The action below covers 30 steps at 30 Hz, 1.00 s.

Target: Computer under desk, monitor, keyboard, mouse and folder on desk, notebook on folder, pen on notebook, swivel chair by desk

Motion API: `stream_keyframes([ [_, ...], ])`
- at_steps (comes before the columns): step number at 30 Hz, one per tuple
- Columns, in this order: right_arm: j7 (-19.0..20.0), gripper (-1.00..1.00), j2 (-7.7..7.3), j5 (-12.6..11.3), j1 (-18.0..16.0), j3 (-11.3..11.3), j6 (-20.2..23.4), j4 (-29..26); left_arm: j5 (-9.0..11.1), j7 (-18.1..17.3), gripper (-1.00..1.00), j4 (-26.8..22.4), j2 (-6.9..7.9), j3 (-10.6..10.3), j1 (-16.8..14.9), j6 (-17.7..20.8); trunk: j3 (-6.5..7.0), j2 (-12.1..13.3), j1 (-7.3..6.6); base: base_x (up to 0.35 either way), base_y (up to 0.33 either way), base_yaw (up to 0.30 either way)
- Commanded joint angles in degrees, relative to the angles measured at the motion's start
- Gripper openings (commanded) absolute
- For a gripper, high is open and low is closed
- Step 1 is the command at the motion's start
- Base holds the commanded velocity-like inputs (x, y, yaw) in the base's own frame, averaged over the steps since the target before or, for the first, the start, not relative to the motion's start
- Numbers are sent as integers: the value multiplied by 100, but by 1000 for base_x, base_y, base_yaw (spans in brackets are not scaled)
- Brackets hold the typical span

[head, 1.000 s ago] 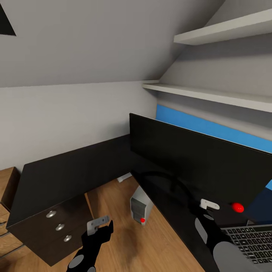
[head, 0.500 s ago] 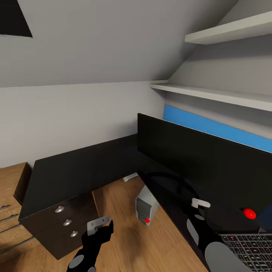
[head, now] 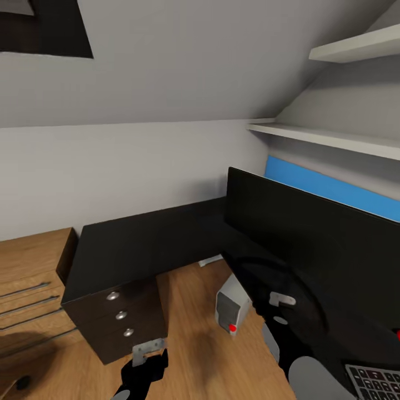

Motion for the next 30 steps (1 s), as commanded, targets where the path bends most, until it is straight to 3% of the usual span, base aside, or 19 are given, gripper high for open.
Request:
stream_keyframes([
  [1,-27,-100,41,83,-3,-39,-19,5,44,41,100,113,1,-10,-1,13,-5,-5,1,0,0,266],
  [7,-420,-100,467,725,202,6,-461,137,30,49,100,1473,12,-22,-1,-162,-5,-5,1,0,0,266],
  [10,-530,-100,467,916,269,127,-703,444,26,43,100,2146,25,-16,-1,-681,-5,-5,1,0,0,266],
  [15,-561,-100,467,979,293,322,-927,722,24,26,100,2988,81,-11,-1,-1686,-5,-5,1,0,0,266],
  [19,-564,-100,467,983,295,352,-958,772,24,16,100,3290,273,-2,-1,-1920,-5,-5,1,4,2,266],
  [24,-572,-100,467,951,291,413,-925,735,31,14,100,3366,314,-9,-1,-2180,-13,-5,1,154,127,266],
  [26,-583,-100,467,934,289,432,-802,642,32,14,100,3381,317,-15,-1,-2323,-20,-5,1,103,84,265],
  [28,-590,-100,467,833,282,443,33,-71,26,20,100,3388,313,-26,-1,-2404,-29,-5,1,27,22,261],
  [30,-587,-100,467,425,280,562,894,-883,25,22,100,3390,311,-29,-1,-2422,-38,-5,1,11,9,260],
])
